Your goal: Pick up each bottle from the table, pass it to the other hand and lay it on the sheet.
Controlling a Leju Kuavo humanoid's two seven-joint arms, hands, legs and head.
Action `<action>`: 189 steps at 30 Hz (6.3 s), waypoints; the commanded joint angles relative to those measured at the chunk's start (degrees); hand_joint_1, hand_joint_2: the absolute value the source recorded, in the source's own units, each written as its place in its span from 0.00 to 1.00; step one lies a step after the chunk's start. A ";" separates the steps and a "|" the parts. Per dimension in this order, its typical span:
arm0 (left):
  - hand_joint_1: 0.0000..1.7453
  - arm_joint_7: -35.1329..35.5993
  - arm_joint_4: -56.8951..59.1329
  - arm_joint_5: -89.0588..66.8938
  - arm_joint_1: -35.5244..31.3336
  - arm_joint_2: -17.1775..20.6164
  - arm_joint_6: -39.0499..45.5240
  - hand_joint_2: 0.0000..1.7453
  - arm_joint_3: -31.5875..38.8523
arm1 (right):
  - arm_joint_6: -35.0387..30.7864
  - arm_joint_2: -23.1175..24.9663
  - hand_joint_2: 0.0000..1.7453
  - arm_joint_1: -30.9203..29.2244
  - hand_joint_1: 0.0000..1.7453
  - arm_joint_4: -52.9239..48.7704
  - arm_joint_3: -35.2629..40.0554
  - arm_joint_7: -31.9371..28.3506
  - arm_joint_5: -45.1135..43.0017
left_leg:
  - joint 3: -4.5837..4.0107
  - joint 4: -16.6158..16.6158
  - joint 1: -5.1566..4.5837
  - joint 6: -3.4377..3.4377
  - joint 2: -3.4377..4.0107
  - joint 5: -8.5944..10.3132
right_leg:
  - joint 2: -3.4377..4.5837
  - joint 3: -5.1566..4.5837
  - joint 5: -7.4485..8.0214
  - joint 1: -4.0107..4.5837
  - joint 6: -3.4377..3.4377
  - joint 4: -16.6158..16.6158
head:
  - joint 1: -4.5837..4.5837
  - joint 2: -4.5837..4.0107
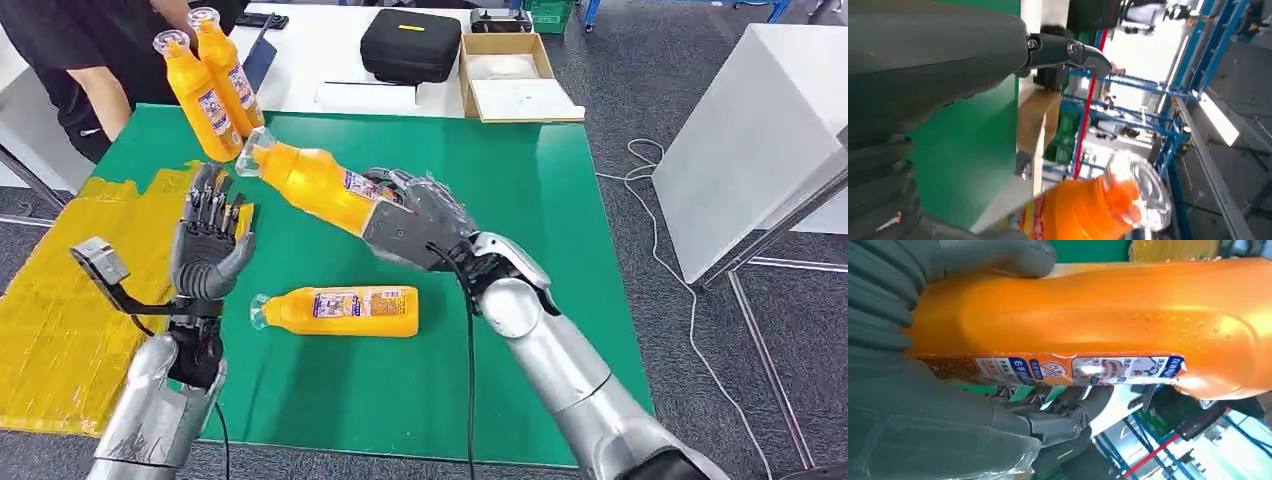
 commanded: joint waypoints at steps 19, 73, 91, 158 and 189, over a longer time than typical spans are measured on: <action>0.00 6.75 8.60 17.17 -9.50 -2.32 -4.19 1.00 -9.45 | -6.83 10.99 1.00 1.38 0.94 10.68 17.09 3.13 12.35 | 0.46 -0.10 0.07 -0.08 -0.09 -0.13 | -0.20 0.47 -0.16 0.24 -0.16 -0.14 | 0.02 0.00; 1.00 5.72 20.24 18.55 -12.87 -1.02 -11.97 1.00 1.11 | -7.49 3.65 0.00 10.91 0.00 -1.15 -5.26 1.93 18.61 | 0.22 0.03 0.01 -0.03 -0.24 -0.08 | -0.37 0.21 -0.15 0.20 -0.11 -0.02 | 0.02 0.00; 1.00 0.28 31.54 2.39 -28.34 2.85 1.02 1.00 7.61 | -7.72 2.00 0.00 9.45 0.00 -3.38 -6.87 3.54 16.90 | 0.04 -0.01 0.07 -0.01 0.00 0.03 | -0.12 -0.01 0.00 0.17 -0.05 0.00 | 0.00 0.00; 0.00 8.59 56.47 -88.75 -23.40 11.32 51.52 0.00 13.73 | -8.31 0.94 1.00 11.74 0.00 6.89 6.38 1.27 18.54 | -0.01 -0.02 0.20 -0.03 0.00 0.02 | -0.10 0.04 -0.01 0.19 -0.08 0.00 | 0.04 0.00; 0.00 -14.74 37.74 -41.16 -28.49 0.94 41.72 0.00 13.36 | -10.99 7.79 1.00 1.47 0.00 34.23 2.52 4.26 25.04 | 0.12 0.06 0.19 -0.03 -0.10 0.00 | -0.27 0.20 -0.08 0.20 -0.10 0.05 | 0.02 0.00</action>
